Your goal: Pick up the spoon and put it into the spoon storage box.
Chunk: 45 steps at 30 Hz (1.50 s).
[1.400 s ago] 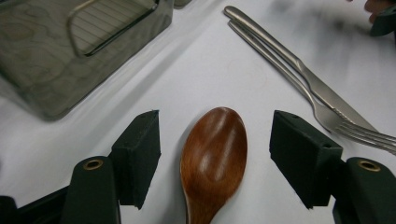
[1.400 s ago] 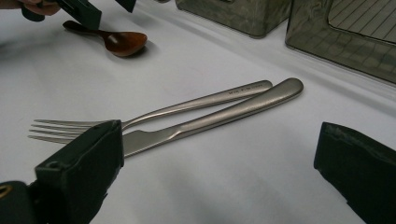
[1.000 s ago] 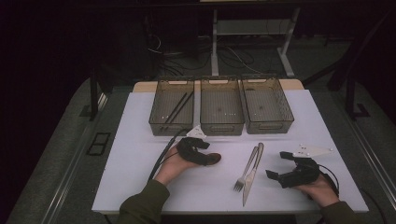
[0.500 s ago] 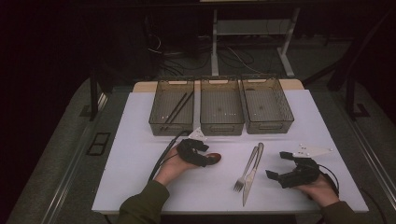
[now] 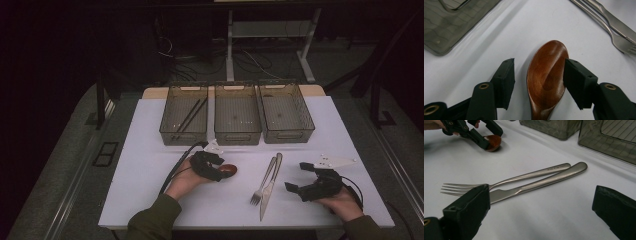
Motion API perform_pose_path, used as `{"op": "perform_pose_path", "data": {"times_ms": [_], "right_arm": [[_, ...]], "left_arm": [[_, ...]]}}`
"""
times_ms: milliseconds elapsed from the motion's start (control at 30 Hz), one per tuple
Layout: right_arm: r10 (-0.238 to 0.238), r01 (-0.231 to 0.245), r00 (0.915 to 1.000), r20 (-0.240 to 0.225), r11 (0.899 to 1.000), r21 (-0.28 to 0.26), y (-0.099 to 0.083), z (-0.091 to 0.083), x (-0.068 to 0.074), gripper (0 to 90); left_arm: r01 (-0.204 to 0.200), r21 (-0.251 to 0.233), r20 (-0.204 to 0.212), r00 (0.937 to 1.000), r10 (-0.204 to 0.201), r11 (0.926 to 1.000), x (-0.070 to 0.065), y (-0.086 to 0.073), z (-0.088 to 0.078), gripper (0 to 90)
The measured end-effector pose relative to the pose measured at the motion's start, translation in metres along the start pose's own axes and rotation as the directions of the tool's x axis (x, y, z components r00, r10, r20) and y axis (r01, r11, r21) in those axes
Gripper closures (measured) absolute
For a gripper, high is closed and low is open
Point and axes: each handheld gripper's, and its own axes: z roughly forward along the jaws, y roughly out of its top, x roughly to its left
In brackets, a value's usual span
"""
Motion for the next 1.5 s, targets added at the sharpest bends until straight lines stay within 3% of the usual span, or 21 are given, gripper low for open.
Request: {"op": "perform_pose_path", "data": {"times_ms": [300, 467, 833, 933, 1067, 1500], "right_arm": [[-0.002, 0.002, 1.0, 0.0, 1.0, 0.001, 0.0, 0.0, 0.0, 1.0], [-0.004, 0.004, 1.0, 0.0, 1.0, 0.001, 0.0, 0.0, 0.0, 1.0], [-0.005, 0.005, 1.0, 0.002, 1.0, 0.006, 0.0, 0.0, 0.0, 1.0], [-0.004, 0.004, 1.0, 0.002, 1.0, 0.005, 0.0, 0.0, 0.0, 1.0], [-0.007, 0.007, 1.0, 0.001, 1.0, 0.005, 0.0, 0.0, 0.0, 1.0], [-0.007, 0.007, 1.0, 0.001, 1.0, 0.004, 0.0, 0.0, 0.0, 1.0]], "left_arm": [[-0.046, 0.011, 0.011, 0.9989, 0.046, 0.9989, -0.003, 0.0, 0.0, 46.0], [-0.041, 0.014, 0.017, 0.999, 0.041, 0.999, -0.007, 0.0, 0.0, 48.4], [-0.094, 0.019, 0.015, 0.9955, 0.093, 0.9954, -0.011, 0.001, -0.001, 53.4], [-0.126, 0.023, 0.005, 0.9921, 0.126, 0.9918, -0.011, 0.001, -0.003, 62.0], [-0.141, 0.025, 0.007, 0.99, 0.141, 0.9897, -0.013, 0.001, -0.003, 64.1], [-0.153, 0.014, 0.027, 0.988, 0.152, 0.9882, -0.016, 0.002, -0.007, 77.1]]}}
